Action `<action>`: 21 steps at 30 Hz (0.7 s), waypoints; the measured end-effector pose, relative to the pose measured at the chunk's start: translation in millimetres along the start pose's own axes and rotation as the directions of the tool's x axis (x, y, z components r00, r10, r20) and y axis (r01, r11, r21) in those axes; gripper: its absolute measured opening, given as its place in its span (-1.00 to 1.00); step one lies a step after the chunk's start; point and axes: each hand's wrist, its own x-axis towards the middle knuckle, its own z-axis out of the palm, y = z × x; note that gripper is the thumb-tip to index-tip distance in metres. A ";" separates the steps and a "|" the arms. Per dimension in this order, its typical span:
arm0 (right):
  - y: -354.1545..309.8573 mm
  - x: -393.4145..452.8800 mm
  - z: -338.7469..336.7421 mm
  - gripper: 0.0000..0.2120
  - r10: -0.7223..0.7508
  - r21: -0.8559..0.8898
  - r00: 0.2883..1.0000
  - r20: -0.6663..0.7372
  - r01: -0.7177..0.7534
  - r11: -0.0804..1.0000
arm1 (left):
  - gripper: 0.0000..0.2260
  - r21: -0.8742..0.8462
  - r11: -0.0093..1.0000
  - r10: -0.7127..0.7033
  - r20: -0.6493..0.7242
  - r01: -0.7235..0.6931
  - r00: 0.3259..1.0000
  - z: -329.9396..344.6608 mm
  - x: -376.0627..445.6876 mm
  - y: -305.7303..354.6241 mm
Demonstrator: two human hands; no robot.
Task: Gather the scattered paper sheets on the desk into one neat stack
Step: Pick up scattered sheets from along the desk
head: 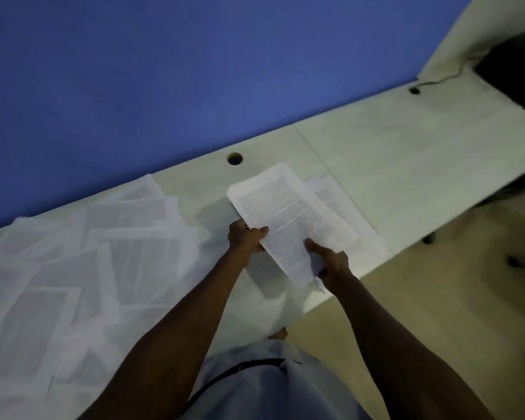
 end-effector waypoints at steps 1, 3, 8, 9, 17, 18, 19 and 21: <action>-4.5 -3.8 -10.6 -0.60 0.008 0.003 0.997 -0.075 -0.007 1.000 | -0.70 0.058 0.998 0.012 0.016 -0.013 1.000 14.6 3.0 -0.2; -7.8 -2.7 -33.5 -0.66 0.017 0.017 0.985 -0.172 -0.014 1.000 | -0.69 0.164 0.986 0.009 0.032 -0.014 0.999 41.3 12.3 -4.7; -12.9 4.1 -70.9 -0.67 -0.005 0.026 0.948 -0.318 0.014 1.000 | -0.76 0.306 0.952 -0.013 -0.005 0.014 1.000 89.1 35.1 -27.4; -12.1 5.7 -75.4 -0.66 -0.017 0.007 0.939 -0.343 0.021 1.000 | -0.78 0.340 0.940 0.004 -0.022 0.004 1.000 94.2 37.3 -31.4; 8.0 6.5 -90.2 -0.53 -0.082 -0.270 0.779 -0.621 -0.115 0.956 | -0.70 0.546 0.837 0.086 -0.170 0.021 0.982 98.8 37.2 -35.9; 9.3 2.6 -88.4 -0.53 -0.085 -0.265 0.746 -0.661 -0.126 0.956 | -0.67 0.546 0.836 0.065 -0.180 0.045 0.982 96.0 38.1 -37.3; 10.5 -0.7 -85.7 -0.54 -0.097 -0.267 0.719 -0.688 -0.127 0.955 | -0.65 0.538 0.841 0.045 -0.188 0.065 0.981 93.5 36.3 -36.7; 10.8 -5.8 -75.2 -0.60 -0.165 -0.321 0.699 -0.696 -0.097 0.942 | -0.60 0.519 0.849 0.011 -0.204 0.099 0.979 87.0 32.2 -36.0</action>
